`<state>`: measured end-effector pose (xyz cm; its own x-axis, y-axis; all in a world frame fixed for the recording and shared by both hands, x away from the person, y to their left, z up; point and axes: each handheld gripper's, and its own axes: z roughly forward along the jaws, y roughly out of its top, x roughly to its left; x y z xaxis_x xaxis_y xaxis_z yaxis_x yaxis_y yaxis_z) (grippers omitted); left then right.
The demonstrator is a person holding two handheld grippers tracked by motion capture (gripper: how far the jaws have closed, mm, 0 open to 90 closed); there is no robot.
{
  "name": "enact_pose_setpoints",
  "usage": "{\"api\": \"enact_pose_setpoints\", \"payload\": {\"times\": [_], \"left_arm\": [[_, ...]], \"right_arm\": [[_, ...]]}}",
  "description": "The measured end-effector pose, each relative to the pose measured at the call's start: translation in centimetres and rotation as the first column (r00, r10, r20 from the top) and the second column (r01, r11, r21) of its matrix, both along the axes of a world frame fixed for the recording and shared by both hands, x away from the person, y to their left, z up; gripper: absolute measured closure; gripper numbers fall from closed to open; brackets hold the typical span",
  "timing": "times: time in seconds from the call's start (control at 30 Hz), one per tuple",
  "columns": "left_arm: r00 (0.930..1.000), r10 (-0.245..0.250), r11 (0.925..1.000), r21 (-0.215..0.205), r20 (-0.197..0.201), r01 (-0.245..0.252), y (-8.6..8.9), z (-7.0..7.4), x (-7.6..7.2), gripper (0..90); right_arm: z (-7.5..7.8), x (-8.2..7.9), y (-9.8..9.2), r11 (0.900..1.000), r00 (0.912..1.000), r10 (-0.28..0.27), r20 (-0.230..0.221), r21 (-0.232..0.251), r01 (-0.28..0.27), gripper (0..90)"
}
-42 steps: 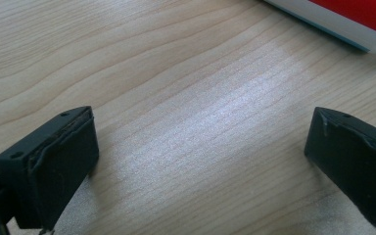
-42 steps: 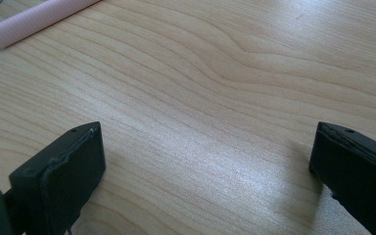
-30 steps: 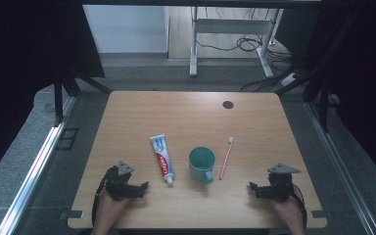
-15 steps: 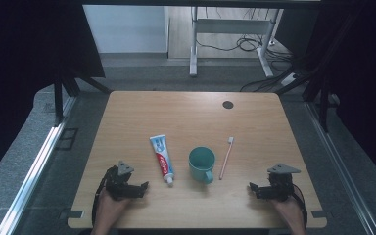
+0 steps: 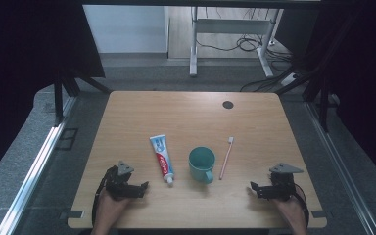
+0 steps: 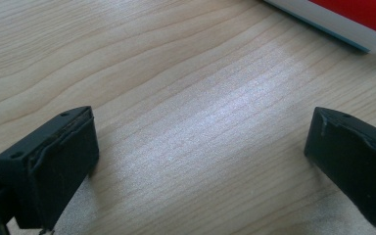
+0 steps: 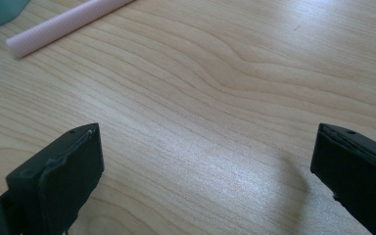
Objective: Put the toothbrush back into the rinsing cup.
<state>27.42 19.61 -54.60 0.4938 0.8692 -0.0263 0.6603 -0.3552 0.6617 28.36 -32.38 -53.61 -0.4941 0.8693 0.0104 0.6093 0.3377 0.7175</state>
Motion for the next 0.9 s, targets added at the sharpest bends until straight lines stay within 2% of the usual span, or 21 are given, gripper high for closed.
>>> {"api": "enact_pose_setpoints", "payload": {"times": [0.23, 0.7, 0.9], "left_arm": [[1.0000, -0.001, 1.0000, 0.000, -0.001, 0.001, 0.0, 0.0, 0.0, 0.0], [1.0000, 0.003, 1.0000, 0.000, -0.001, -0.003, 0.0, 0.0, 0.0, 0.0], [1.0000, 0.003, 1.0000, 0.000, -0.001, -0.003, 0.0, 0.0, 0.0, 0.0]], "right_arm": [[0.5, 0.0, 0.2, 1.000, 1.0000, 0.007, -0.003, 0.009, -0.007, 0.0], [1.9, -0.2, 0.3, 0.998, 0.9999, 0.014, 0.002, 0.056, -0.014, 0.0], [2.8, -0.3, 0.3, 0.998, 0.9999, 0.010, 0.013, 0.070, -0.011, 10.5]]}}
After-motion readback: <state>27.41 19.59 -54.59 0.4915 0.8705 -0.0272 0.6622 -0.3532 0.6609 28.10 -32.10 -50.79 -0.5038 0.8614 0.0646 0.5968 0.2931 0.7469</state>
